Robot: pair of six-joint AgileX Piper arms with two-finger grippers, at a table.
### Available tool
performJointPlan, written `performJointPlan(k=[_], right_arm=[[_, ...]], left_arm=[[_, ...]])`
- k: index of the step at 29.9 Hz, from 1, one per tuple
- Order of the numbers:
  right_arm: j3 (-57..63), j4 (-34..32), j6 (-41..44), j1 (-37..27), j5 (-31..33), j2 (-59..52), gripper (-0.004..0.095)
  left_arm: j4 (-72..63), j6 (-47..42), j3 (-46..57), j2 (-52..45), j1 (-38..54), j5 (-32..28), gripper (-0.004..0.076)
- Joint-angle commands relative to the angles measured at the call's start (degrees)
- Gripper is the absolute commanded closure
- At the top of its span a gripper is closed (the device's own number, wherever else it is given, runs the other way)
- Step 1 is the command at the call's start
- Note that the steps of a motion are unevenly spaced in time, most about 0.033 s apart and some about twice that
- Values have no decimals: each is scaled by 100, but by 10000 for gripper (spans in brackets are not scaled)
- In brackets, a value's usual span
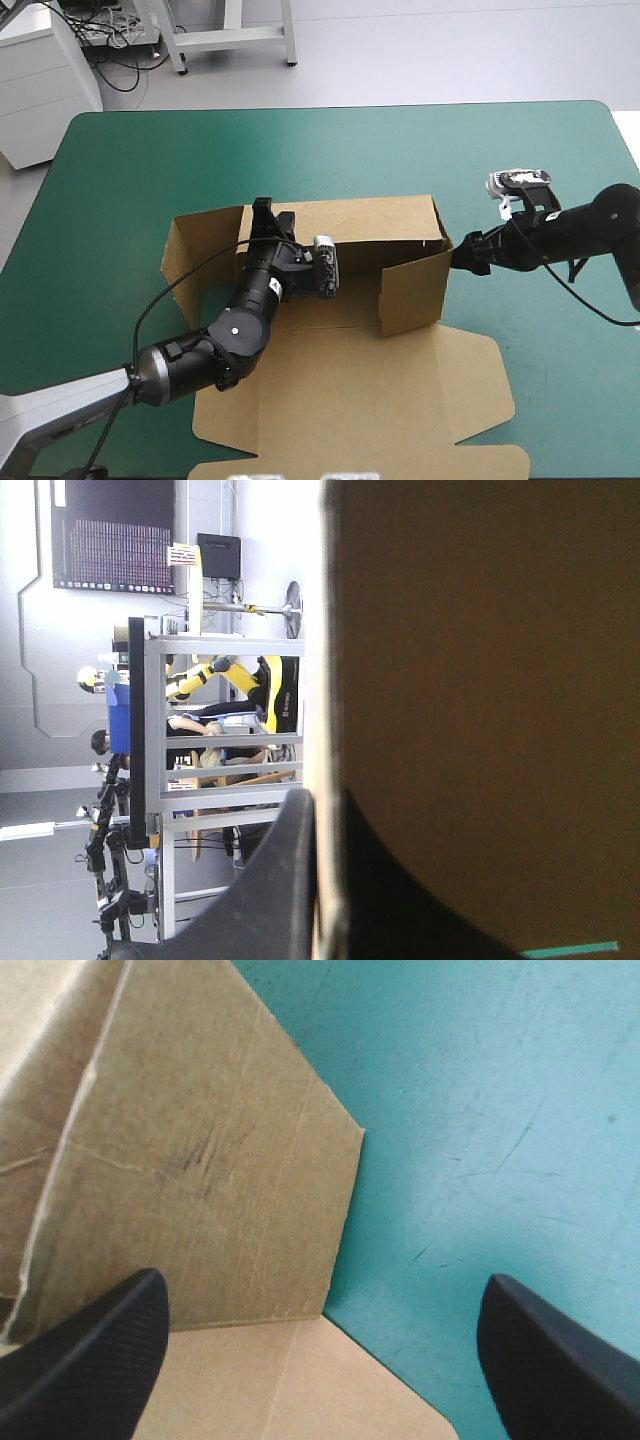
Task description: Fold the box
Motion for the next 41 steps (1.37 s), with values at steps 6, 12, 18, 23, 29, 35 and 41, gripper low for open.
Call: performJointPlan(k=[6, 12, 18, 23, 29, 35, 41], right_arm=[[516, 788, -888, -23, -142, -214, 129], [701, 1210, -1316, 66, -120, -214, 129], [701, 1237, -1567, 328, -421, -203, 129], [701, 1090, -1578, 846, -920, -203, 129], [701, 893, -1552, 1242, -1379, -203, 130], [701, 923, -1578, 1243, -1440, -203, 196], [701, 949, -1684, 1243, -1469, -203, 312]], left_arm=[[141, -45, -142, -172, -17, 298, 756], [141, -45, -142, -172, -17, 305, 756], [141, -34, -142, -172, -17, 293, 756], [141, 10, -142, -172, -17, 280, 756], [141, 59, -142, -172, -17, 257, 756], [130, 59, -142, -172, -17, 191, 755], [121, 59, -142, -172, -17, 191, 755]])
